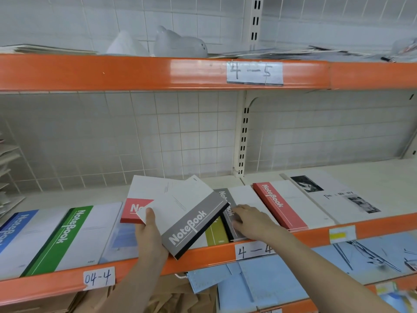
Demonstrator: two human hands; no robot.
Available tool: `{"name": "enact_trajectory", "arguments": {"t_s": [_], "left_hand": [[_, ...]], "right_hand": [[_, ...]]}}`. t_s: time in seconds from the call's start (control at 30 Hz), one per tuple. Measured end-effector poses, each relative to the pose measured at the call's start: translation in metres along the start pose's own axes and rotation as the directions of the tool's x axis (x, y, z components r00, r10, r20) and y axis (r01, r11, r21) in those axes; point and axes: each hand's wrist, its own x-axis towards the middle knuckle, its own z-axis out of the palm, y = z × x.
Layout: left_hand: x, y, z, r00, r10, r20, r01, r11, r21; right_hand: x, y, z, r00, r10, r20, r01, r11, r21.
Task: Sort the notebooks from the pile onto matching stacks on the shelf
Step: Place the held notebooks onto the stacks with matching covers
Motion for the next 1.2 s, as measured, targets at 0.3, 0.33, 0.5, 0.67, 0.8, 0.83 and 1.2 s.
{"name": "enact_trajectory", "arguments": {"t_s": [0.3,0.33,0.5,0.67,0.8,0.83,1.2], "left_hand": [[-0.003,0.0,0.001,1.0,0.006,0.01,-0.005,1.0,-0.01],[-0.003,0.001,0.001,1.0,0.007,0.012,-0.007,1.0,-0.01],[-0.002,0.0,0.0,1.0,0.012,0.01,-0.012,1.0,-0.015],[-0.002,0.0,0.001,1.0,0.008,0.02,-0.008,1.0,-0.016],[-0.003,0.002,-0.001,0.998,0.002,0.057,-0.003,1.0,0.004],[-0.003,0.003,-0.003,0.997,0.003,0.079,-0.004,1.0,0.016],[-0.005,0.007,0.003,0.988,-0.044,0.151,0.063,0.99,-0.125]], "right_hand": [[-0.009,-0.007,0.017,1.0,0.023,-0.002,-0.023,0.999,-0.039],[-0.01,-0.005,0.016,1.0,0.023,0.001,-0.023,0.999,-0.041],[-0.016,0.004,0.013,1.0,0.009,0.012,-0.009,0.999,-0.047],[-0.018,0.003,0.011,0.999,0.02,0.027,-0.019,0.999,-0.028],[-0.012,-0.003,-0.001,0.985,0.073,-0.157,-0.04,0.978,0.203],[-0.011,-0.006,-0.006,0.969,0.112,-0.221,-0.025,0.931,0.363],[-0.023,-0.002,-0.028,0.897,0.304,-0.321,0.102,0.564,0.82]]}}
